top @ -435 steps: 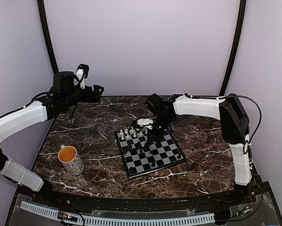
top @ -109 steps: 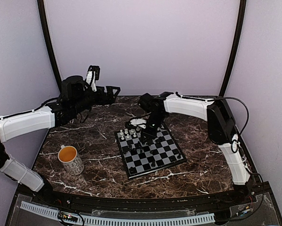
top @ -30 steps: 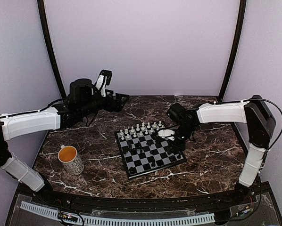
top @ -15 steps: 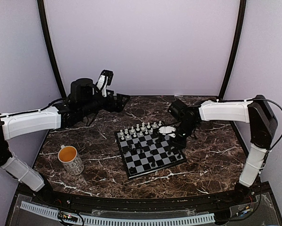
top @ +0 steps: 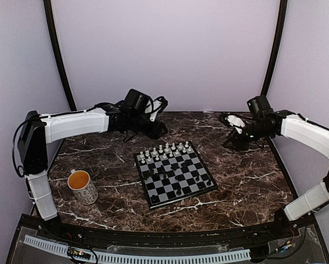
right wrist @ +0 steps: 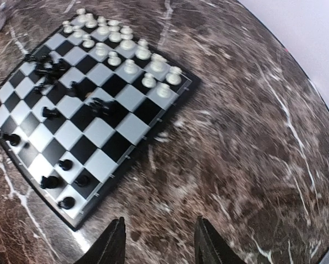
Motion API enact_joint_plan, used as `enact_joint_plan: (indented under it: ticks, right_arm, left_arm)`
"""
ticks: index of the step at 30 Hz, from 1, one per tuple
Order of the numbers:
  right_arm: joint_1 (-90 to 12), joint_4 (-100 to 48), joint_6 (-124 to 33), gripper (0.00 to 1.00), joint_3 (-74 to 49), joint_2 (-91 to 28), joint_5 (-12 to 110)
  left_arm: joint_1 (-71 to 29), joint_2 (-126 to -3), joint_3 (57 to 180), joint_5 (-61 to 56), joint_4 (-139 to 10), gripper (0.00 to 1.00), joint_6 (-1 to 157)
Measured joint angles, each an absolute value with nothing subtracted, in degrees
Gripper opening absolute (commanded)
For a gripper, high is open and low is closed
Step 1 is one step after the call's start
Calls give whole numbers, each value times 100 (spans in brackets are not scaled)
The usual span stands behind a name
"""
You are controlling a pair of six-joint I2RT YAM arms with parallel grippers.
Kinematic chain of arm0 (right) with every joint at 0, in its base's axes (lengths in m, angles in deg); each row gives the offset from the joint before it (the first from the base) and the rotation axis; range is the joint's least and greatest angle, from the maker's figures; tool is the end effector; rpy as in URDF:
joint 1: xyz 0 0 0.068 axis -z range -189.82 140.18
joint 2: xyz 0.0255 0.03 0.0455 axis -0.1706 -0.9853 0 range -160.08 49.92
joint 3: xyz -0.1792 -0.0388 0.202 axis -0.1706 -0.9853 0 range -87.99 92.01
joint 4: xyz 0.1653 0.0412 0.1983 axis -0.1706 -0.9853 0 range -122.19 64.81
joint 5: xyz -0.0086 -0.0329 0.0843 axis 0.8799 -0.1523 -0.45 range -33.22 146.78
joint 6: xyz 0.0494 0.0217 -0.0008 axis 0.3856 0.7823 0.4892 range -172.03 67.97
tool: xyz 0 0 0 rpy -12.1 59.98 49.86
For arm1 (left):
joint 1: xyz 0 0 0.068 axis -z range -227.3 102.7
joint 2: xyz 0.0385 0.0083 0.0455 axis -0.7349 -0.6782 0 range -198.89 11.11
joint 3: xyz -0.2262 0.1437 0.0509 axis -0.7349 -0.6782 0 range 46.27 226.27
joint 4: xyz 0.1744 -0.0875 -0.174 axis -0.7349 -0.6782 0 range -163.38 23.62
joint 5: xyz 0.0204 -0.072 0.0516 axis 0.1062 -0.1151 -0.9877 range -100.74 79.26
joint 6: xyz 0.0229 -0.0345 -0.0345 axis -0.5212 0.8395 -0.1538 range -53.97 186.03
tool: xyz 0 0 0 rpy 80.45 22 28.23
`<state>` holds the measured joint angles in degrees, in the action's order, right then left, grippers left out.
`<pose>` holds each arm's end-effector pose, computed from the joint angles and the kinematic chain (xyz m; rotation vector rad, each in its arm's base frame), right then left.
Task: Set up the chess pieces on the board
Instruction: Pick up the pawn from the chessboard.
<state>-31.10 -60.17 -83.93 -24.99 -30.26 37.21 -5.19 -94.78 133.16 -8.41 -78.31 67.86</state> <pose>0.2684 0.1174 0.2736 -1.2183 2.1128 0.3411 0.3237 -0.2943 0.2881 0.7635 2.0103 -0.4963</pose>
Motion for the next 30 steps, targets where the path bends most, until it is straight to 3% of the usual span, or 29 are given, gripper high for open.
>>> enact_joint_plan:
  ticks: [4,7,12,19,30]
  right_arm:
    - [-2024,-5574,-8170,46,-2986,-2761,3468]
    - [-1654,-5272,-8103,47,-3187,-2759,3428]
    - [-1630,-5091,-8063,47,-3309,-2777,3374]
    - [-1661,-4959,-8065,48,-3309,-2987,3240]
    - [-1912,-4959,-8146,49,-3309,-3035,3221]
  left_arm:
    - [-458,-10101,13740,-583,-8637,30,6891]
    - [-464,-10385,13812,-244,-9149,30,7028]
    - [-462,-10525,13817,186,-9769,38,7245]
    - [-432,-10676,14114,567,-10228,24,7341]
    - [-410,-11102,14335,617,-10449,23,7374]
